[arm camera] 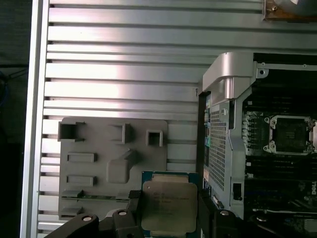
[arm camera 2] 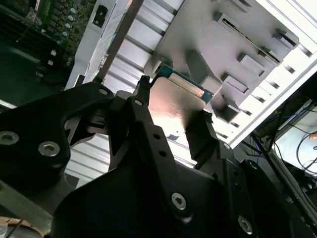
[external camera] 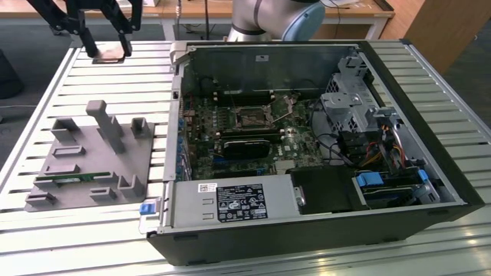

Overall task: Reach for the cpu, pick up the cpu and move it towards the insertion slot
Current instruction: 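Pick up the cpu and move it towards the insertion slot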

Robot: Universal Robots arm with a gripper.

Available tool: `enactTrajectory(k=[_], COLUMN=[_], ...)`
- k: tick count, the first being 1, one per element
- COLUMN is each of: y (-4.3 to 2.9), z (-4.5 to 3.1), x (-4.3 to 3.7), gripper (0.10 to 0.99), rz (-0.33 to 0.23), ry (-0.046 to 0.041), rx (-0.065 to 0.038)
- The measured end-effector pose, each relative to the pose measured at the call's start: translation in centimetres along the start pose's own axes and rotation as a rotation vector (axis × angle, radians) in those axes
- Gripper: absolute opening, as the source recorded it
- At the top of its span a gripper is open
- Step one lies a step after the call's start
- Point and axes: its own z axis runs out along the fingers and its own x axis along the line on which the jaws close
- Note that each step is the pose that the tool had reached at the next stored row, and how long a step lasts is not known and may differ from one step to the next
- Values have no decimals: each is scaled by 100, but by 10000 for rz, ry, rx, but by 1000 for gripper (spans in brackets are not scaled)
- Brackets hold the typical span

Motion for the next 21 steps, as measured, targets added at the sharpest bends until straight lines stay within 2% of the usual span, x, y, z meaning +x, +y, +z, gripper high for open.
enactTrajectory(k=[6, 21], y=[5, 26], z=[-1, -4], x=[-109, -469], gripper=[541, 541], rz=[1, 1], ry=[-1, -1], rx=[0, -1])
